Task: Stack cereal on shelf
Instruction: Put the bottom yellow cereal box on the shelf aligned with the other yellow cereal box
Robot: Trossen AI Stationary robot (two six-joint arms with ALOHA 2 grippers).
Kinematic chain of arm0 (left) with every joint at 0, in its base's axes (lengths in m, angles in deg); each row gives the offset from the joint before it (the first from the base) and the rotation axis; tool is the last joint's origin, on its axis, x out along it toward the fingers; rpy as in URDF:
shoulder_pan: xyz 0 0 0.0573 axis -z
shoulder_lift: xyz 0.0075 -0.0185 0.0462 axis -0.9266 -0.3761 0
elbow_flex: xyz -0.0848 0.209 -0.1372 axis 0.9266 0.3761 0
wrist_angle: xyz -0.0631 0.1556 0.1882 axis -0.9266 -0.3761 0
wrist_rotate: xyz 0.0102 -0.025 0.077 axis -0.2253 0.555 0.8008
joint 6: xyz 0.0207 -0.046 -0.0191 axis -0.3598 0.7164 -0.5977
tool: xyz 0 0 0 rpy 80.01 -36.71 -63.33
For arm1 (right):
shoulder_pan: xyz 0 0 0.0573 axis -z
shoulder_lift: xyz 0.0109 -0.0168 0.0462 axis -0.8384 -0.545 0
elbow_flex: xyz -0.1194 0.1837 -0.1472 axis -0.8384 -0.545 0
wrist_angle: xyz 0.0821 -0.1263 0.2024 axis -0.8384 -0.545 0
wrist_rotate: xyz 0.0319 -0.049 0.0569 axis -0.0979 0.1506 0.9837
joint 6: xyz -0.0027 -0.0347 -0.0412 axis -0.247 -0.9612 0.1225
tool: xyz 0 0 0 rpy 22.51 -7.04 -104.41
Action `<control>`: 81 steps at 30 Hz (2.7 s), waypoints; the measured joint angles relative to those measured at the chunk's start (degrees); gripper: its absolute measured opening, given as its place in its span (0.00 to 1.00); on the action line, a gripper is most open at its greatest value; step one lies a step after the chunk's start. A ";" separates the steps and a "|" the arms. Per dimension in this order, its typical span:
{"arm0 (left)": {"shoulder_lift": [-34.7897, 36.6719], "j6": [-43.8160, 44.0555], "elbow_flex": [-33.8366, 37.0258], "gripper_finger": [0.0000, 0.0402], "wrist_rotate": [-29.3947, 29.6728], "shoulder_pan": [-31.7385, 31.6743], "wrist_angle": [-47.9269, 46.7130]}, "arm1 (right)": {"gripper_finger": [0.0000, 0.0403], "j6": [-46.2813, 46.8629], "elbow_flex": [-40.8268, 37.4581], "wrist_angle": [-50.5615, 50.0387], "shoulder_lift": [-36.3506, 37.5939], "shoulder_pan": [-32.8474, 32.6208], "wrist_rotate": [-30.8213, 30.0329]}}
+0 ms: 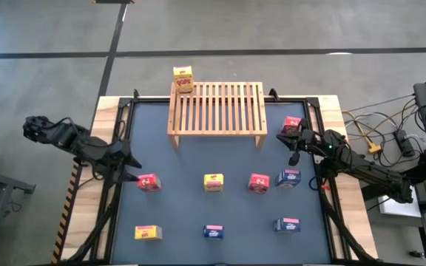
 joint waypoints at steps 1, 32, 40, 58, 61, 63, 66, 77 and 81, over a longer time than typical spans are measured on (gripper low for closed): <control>-0.90 0.03 -1.46 0.62 0.08 -0.02 -1.26 | 0.02 0.00 -0.02 0.00 0.00 0.01 0.00; -26.57 25.96 -15.71 0.62 9.45 31.69 -5.19 | 0.02 0.00 0.00 0.00 0.00 0.01 0.00; -33.10 28.98 -16.91 0.62 11.53 35.03 -4.55 | 0.02 0.00 0.01 0.00 0.00 0.00 0.00; -39.56 33.65 -17.84 0.62 14.30 38.93 -0.88 | 0.02 0.00 -0.01 0.00 0.00 0.00 0.00; -40.10 34.98 -17.84 0.65 14.51 39.52 -0.84 | 0.02 0.00 -0.02 0.00 0.00 0.02 0.00; -40.57 35.66 -17.84 0.68 14.53 39.52 -0.85 | 0.02 0.00 -0.01 0.00 0.00 0.02 0.00; -41.34 35.77 -17.84 0.73 14.55 39.54 -0.83 | 0.02 0.00 -0.01 0.00 0.00 0.01 0.00; -40.94 41.64 -17.66 0.78 28.32 47.85 -0.95 | 0.02 0.00 0.00 0.00 0.00 0.01 0.00; -41.49 43.57 -16.87 0.78 29.69 48.63 -0.83 | 0.02 0.00 -0.02 0.00 0.00 -0.01 0.00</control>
